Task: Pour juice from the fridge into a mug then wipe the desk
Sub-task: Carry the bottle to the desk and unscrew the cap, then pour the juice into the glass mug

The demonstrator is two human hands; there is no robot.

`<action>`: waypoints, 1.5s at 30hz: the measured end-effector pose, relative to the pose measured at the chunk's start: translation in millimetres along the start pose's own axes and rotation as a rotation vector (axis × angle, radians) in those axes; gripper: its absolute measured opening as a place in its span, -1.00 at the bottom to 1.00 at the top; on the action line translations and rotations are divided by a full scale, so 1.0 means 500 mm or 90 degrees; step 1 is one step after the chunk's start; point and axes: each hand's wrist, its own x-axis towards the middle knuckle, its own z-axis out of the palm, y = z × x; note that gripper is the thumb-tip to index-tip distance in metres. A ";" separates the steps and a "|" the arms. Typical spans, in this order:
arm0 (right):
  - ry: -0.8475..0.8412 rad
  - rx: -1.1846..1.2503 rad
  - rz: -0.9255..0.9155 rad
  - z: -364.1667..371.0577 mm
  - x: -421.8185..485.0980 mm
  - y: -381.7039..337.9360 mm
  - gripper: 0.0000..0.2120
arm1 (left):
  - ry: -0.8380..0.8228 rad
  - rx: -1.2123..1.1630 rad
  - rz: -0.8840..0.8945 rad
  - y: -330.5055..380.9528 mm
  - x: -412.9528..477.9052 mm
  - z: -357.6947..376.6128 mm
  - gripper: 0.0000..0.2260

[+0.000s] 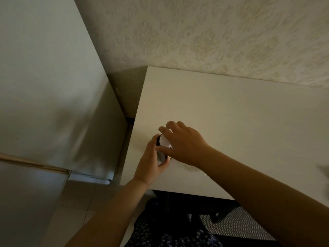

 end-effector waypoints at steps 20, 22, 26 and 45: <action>0.016 0.018 0.015 0.002 0.006 -0.016 -0.71 | 0.004 0.048 0.003 0.016 -0.002 -0.010 -0.28; 0.013 0.014 -0.023 0.003 -0.001 -0.011 -0.69 | 0.001 0.065 0.002 0.013 -0.003 -0.011 -0.31; 0.002 0.000 -0.067 -0.003 -0.010 0.003 -0.56 | 0.016 0.089 -0.006 0.010 -0.009 -0.010 -0.27; 0.089 0.181 0.380 0.116 -0.251 0.274 -0.61 | 0.044 0.102 -0.035 0.020 -0.007 0.009 -0.23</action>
